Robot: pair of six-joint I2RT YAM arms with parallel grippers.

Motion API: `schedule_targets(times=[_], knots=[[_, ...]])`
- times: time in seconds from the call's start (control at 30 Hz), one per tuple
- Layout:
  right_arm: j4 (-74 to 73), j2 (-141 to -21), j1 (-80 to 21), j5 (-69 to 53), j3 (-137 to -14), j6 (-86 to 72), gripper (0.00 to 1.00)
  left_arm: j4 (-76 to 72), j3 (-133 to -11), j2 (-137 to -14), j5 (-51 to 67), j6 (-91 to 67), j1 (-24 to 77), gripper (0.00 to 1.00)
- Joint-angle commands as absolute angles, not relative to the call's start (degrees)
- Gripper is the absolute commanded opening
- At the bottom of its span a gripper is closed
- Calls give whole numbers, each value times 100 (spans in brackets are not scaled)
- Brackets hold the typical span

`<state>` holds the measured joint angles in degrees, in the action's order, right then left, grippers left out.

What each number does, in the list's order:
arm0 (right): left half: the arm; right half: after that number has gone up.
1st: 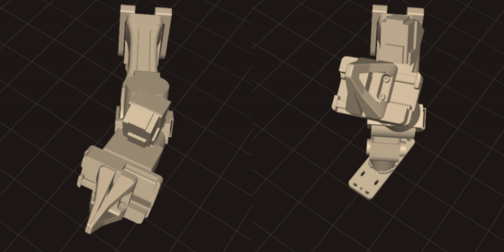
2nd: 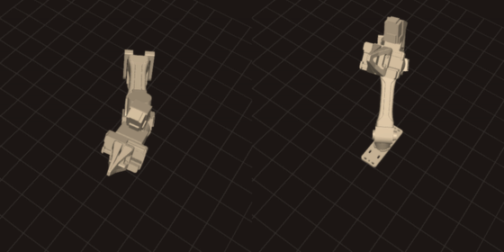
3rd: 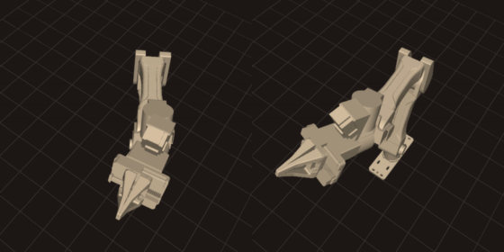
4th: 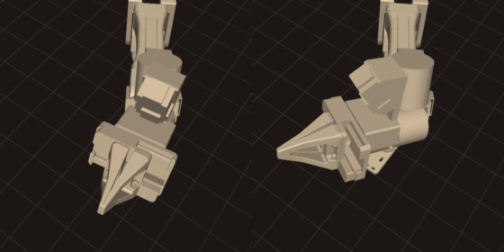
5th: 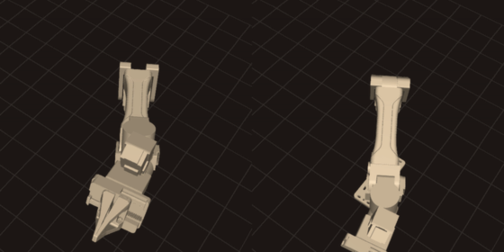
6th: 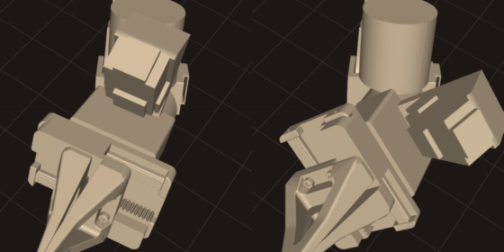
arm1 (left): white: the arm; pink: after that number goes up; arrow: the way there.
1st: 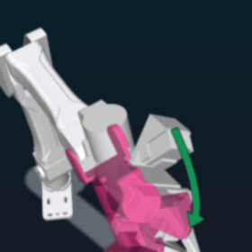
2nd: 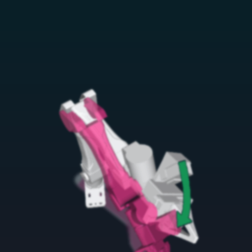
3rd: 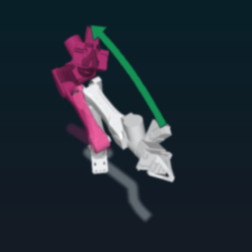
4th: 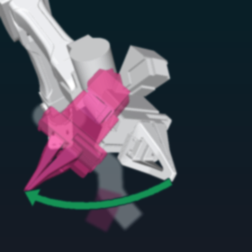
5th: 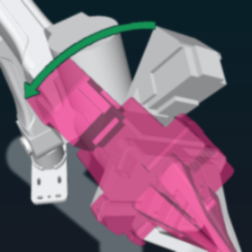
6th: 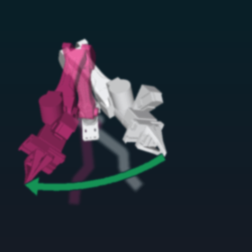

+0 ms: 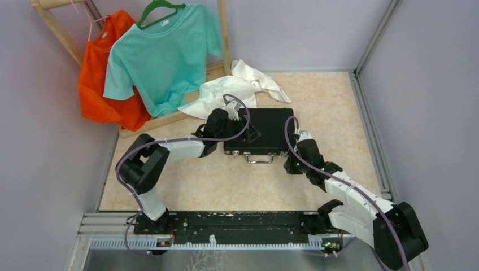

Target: Pack up texas hold em set

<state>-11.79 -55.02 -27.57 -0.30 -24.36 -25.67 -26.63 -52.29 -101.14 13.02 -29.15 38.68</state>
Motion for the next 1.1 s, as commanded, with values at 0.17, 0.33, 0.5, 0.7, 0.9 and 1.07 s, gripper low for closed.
schedule_targets(times=[0.17,0.33,0.5,0.7,0.9,1.07], knots=[[-901,-5448,-2760,150,-1888,-3121,0,-1723,-4879,-10326,1164,-2909,3740,77],[-1259,-5013,-2760,108,-2440,-2974,0,-1723,-4870,-10324,1154,-2914,3737,77],[-1427,-5165,-2760,187,-3160,-2706,0,-1740,-4870,-10365,1181,-2942,3736,77],[-1153,-5892,-2681,408,-3553,-2424,0,-1721,-4836,-10337,1182,-2945,3736,77],[-895,-6111,-2646,416,-3108,-2569,0,-1661,-4767,-10232,1092,-2896,3688,77],[-823,-5907,-2646,356,-2505,-2757,0,-1723,-4749,-10263,1129,-2905,3658,77]])
